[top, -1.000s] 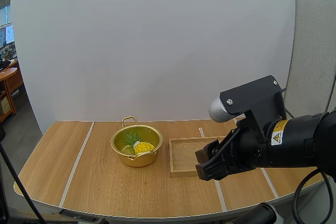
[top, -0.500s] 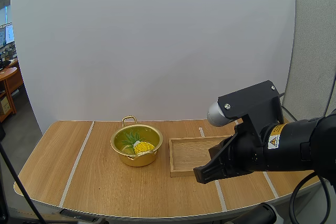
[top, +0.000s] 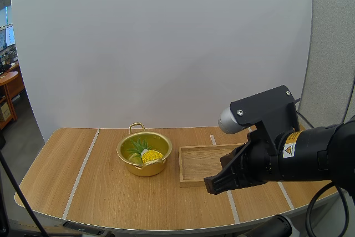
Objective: Open the pot, put the pineapple inside, and close it
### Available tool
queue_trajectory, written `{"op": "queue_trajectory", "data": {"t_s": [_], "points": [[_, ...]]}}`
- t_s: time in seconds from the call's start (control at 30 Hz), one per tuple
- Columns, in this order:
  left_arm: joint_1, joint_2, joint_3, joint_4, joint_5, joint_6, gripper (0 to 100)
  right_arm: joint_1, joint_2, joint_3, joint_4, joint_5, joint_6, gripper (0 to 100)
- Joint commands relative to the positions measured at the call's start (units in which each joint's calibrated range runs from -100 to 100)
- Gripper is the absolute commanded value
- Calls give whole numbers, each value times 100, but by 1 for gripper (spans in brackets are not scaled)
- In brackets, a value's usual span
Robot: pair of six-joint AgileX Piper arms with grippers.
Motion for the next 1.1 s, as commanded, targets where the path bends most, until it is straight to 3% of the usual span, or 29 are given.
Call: {"op": "queue_trajectory", "data": {"t_s": [0.0,0.27,0.53,0.77,1.07], "points": [[-1,-44,-52,25,-172,-38,0,-25,-47,32,54,0,-95,0],[-1,-54,-52,-105,-60,-38,0,-25,-47,32,54,0,-157,0],[-1,-19,-40,-33,4039,260,0,-25,-47,32,15,0,-157,0],[-1,338,243,70,4062,337,0,-25,-47,60,15,0,-157,0],[-1,338,1852,-74,4062,536,0,-25,-47,441,15,0,-157,0]]}}
